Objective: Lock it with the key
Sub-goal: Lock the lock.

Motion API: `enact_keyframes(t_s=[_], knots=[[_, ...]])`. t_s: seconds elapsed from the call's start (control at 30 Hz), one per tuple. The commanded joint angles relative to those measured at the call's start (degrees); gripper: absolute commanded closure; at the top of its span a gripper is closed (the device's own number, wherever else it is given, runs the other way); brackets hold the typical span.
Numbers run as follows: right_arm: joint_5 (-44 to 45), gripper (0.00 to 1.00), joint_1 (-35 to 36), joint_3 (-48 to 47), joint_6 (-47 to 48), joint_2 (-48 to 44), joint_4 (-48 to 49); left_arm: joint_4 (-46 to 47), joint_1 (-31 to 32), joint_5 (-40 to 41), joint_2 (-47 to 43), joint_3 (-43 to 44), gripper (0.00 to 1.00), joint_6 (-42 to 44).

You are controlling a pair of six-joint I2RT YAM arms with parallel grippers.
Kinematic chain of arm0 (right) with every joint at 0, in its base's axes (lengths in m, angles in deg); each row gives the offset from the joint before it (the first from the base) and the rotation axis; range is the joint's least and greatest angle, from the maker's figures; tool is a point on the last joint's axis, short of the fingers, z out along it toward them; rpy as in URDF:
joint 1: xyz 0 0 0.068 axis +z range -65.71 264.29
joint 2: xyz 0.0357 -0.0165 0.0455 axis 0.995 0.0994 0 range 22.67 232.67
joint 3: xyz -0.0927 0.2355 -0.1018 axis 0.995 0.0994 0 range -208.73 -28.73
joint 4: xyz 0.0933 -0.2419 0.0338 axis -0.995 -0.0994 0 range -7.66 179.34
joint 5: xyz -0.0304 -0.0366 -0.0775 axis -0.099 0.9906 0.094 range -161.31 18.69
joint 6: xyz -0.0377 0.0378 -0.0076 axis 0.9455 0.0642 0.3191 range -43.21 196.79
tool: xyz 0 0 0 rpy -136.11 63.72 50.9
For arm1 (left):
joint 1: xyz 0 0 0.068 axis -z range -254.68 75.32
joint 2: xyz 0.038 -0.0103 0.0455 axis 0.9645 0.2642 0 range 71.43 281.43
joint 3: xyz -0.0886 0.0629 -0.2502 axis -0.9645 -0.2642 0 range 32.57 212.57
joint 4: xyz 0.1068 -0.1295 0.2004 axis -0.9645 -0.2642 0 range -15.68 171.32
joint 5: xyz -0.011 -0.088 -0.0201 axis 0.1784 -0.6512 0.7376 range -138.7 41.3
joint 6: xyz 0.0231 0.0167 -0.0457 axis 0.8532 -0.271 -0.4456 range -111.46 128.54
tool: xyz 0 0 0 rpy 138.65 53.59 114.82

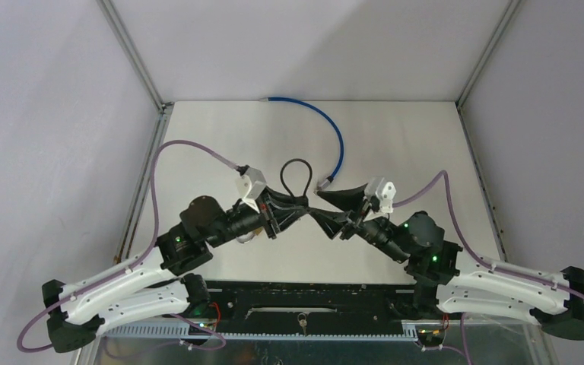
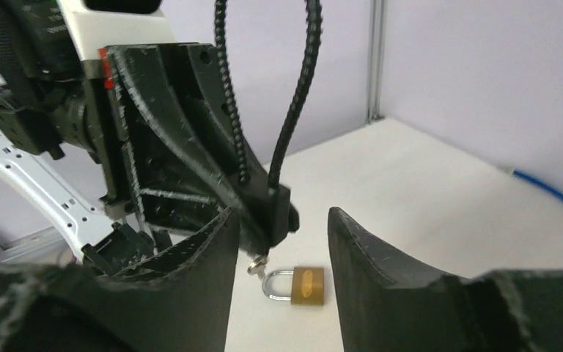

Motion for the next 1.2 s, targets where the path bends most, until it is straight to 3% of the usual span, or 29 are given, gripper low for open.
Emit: enact_keyframes(t_s=[0.0, 0.17, 0.4, 0.53, 0.83, 1.0, 1.17], knots=[[0.26, 0.48, 1.95, 0.73, 7.22, -2.61, 7.16, 13.37, -0.11, 2.67, -1.56, 0.55, 1.00, -2.14], [-0.22, 0.47, 4.61, 1.13, 14.68, -3.81, 10.51, 14.88, -0.11, 7.36, -2.62, -0.68, 1.00, -3.90], [-1.48, 0.62, 6.14, 1.17, 22.55, -2.60, 17.64, 18.77, -0.11, 12.83, -5.40, 0.15, 1.00, -12.61], [-3.63, 0.69, 7.21, 0.70, 30.57, -0.18, 23.92, 25.22, -0.11, 11.53, -6.32, -1.01, 1.00, -18.16], [-3.99, 0.68, 11.40, -6.96, 45.32, 7.36, 24.33, 33.21, -0.11, 6.51, -4.06, -1.44, 1.00, -23.05], [-1.40, 0.68, 13.56, -8.40, 47.18, 8.81, 25.95, 33.45, -0.11, 2.41, -3.04, -0.60, 1.00, -22.40], [-0.26, 0.69, 14.03, -8.41, 42.44, 8.41, 28.11, 34.94, -0.11, 0.07, -2.49, -0.92, 1.00, -22.39]])
